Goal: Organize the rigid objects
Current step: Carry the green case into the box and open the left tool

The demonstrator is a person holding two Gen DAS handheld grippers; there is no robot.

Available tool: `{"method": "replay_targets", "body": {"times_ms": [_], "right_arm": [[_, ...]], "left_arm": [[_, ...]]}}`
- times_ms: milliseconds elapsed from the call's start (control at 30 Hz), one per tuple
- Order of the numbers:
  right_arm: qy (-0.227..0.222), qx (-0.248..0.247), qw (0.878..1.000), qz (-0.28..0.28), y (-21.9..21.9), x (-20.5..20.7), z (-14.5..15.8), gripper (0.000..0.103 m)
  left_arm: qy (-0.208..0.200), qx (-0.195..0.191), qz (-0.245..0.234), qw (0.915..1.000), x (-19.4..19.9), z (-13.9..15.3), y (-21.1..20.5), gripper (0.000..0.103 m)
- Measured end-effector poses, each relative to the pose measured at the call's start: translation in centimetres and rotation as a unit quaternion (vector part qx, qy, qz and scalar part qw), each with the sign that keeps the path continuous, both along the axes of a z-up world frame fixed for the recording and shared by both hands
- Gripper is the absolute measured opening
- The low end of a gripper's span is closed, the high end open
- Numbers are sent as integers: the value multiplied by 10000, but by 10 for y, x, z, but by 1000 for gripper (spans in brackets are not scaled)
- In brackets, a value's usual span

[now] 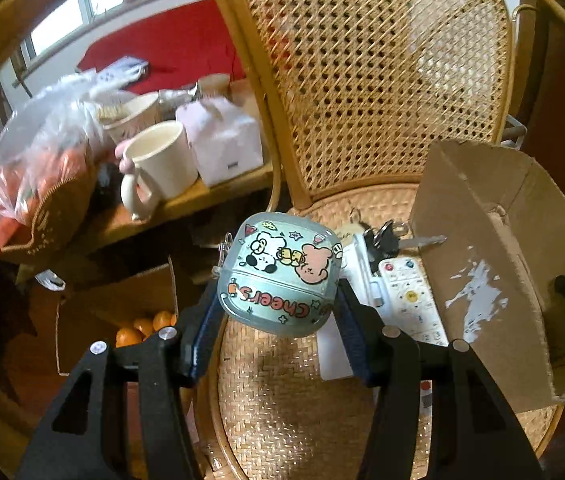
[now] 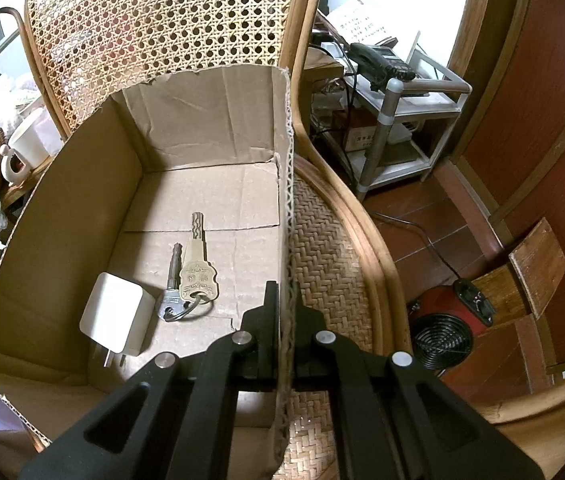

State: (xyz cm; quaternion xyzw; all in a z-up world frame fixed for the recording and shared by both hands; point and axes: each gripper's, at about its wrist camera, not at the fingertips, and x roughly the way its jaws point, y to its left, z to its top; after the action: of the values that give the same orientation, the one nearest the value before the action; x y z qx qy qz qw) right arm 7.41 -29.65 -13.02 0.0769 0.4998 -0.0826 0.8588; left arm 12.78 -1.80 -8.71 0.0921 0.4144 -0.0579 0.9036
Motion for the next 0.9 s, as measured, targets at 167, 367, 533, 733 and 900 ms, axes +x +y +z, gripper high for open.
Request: {"method": "replay_targets", "body": {"times_ms": [167,367,533,733,900], "right_arm": [[-14,-21,10000,1,0,-1,1,5],[-15,-32,10000,-8,2,-2,2,5],[-10,-47,10000,-9,1,-2,2,5],[7,-44,10000,1,0,-2,1,5],[4,-63,10000,7,2,-2,1,5]], "left_arm": [[-258,-51,-86,9996,-9,12,-10,54],[-515,-300,-213,9980,-20,28,-25,54],[-834,-555,-199,9948,-36,44,-41,54],[-1053,-693,-470,9909,-52,54,-63,54],[-1138,-644,-702,9889,-59,54,-82,54]]}}
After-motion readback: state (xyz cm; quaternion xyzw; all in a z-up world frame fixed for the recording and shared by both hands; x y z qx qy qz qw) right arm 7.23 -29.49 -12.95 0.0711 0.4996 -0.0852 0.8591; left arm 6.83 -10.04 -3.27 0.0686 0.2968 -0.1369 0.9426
